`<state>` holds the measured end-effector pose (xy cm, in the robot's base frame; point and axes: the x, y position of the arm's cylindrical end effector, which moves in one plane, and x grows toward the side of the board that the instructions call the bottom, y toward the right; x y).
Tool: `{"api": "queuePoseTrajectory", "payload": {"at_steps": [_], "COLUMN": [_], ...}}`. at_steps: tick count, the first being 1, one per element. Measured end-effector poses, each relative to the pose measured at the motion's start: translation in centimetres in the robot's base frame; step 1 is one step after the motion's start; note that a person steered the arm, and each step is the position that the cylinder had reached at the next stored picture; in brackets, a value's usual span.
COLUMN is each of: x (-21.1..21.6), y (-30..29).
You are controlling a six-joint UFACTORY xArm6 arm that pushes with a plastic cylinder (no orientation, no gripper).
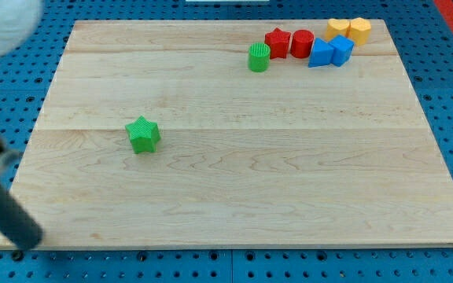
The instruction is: Nudge the green star with group of blocks
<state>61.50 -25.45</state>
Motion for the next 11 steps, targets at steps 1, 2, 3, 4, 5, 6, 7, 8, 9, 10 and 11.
{"api": "queuePoseTrajectory", "payload": {"at_steps": [1,2,3,4,5,6,7,8,9,10,11], "x": [-3.3,-10.9,-15.2,-19.0,-25.0,-28.7,-25.9,-28.1,-30.2,-29.8,-28.2], "y": [-0.6,5.6,14.8,20.0,23.0,26.7,21.3,16.4,22.4,26.0,24.7]}}
